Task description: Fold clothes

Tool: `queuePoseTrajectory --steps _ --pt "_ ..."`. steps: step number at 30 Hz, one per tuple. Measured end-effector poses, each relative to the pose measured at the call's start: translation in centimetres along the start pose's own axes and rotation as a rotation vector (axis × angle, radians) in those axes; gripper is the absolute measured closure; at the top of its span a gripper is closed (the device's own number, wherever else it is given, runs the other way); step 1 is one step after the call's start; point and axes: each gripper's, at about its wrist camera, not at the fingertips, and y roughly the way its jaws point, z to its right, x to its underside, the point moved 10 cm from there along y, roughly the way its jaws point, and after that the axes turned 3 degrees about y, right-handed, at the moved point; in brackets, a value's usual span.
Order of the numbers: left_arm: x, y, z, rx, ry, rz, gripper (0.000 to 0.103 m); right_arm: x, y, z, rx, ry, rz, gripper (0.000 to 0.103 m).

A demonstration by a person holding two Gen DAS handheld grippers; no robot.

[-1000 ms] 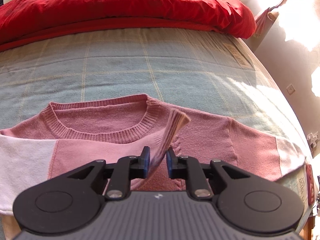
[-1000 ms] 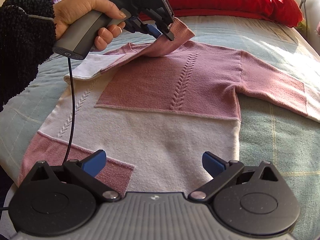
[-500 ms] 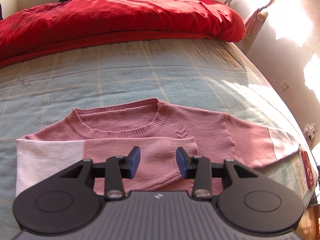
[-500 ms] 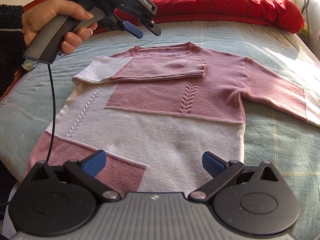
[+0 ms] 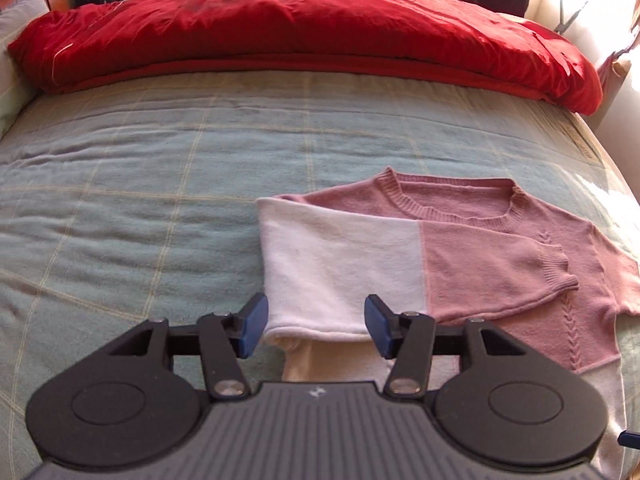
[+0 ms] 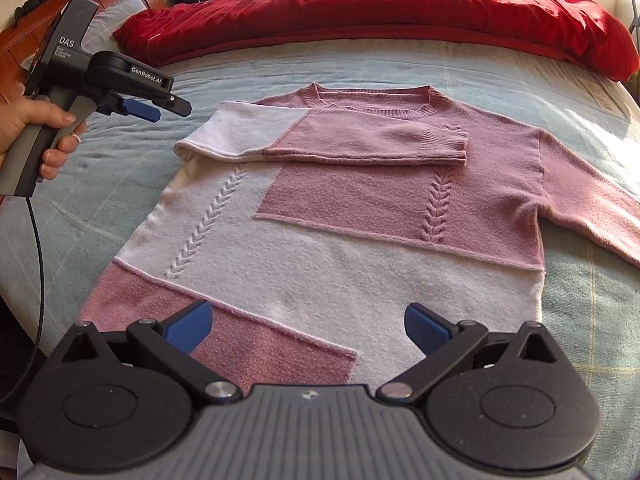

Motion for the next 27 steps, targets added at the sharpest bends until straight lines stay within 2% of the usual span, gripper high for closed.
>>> queuePoseTrajectory --steps 5,8,14,16,20,22,27 --pt "3.5 3.8 -2.4 0.036 -0.083 -0.062 0.049 -0.5 1.4 -1.0 0.017 -0.022 -0.030 0.000" --pt "4.6 5.7 -3.4 0.051 -0.134 -0.069 0.049 -0.8 2.3 -1.3 0.030 -0.031 -0.044 0.000" --pt "3.1 5.5 -3.6 0.074 -0.167 -0.017 0.049 -1.9 3.1 -1.3 0.054 -0.045 -0.052 0.000" --pt "2.5 5.3 -3.6 0.065 -0.144 -0.002 0.047 -2.3 3.4 -1.4 0.060 -0.048 -0.047 0.000" --pt "2.7 6.4 -4.3 -0.032 -0.069 -0.032 0.043 -3.6 3.6 -1.1 0.055 -0.053 -0.025 0.000" --pt "3.3 6.7 -4.5 -0.036 -0.044 -0.029 0.041 -4.5 3.5 -0.8 0.054 -0.068 -0.004 0.000" --pt "3.9 6.8 -4.7 -0.016 -0.013 0.023 0.035 -8.1 4.7 2.2 0.053 -0.044 0.001 0.011"
